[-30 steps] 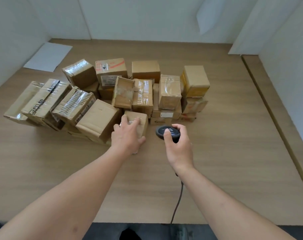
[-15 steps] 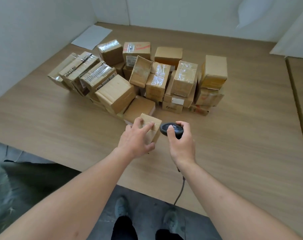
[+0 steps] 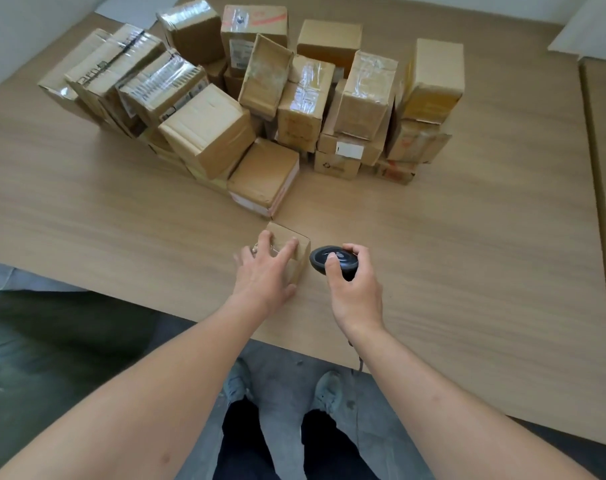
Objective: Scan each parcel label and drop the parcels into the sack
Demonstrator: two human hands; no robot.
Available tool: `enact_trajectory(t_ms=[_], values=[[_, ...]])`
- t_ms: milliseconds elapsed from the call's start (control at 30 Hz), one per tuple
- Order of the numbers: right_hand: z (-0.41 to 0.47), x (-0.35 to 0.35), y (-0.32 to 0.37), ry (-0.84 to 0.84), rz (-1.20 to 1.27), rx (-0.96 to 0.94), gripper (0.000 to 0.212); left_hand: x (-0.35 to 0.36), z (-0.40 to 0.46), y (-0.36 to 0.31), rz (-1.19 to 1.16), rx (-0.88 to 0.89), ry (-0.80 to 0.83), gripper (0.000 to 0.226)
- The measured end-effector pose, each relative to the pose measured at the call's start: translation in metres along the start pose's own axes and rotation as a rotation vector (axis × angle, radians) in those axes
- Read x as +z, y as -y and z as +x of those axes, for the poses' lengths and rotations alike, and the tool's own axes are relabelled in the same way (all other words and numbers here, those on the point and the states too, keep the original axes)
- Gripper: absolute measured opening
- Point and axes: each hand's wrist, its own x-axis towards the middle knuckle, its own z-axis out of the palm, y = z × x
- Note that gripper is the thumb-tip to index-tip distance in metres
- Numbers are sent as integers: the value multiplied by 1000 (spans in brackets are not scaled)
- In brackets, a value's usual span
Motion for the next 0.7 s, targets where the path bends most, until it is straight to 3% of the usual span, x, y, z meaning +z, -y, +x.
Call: enact_trajectory(t_ms=[267, 400, 567, 700], values=[[-6, 5, 1, -32, 36, 9, 23, -7, -1, 46, -355, 26, 13, 86], [-9, 12, 6, -31, 54, -9, 24, -24, -10, 69, -411, 40, 0, 81], [-15, 17, 9, -13, 67, -27, 26, -31, -11, 78, -304, -72, -204, 52], [-17, 18, 9, 0, 71, -38, 24, -33, -13, 75, -84, -219, -120, 81]])
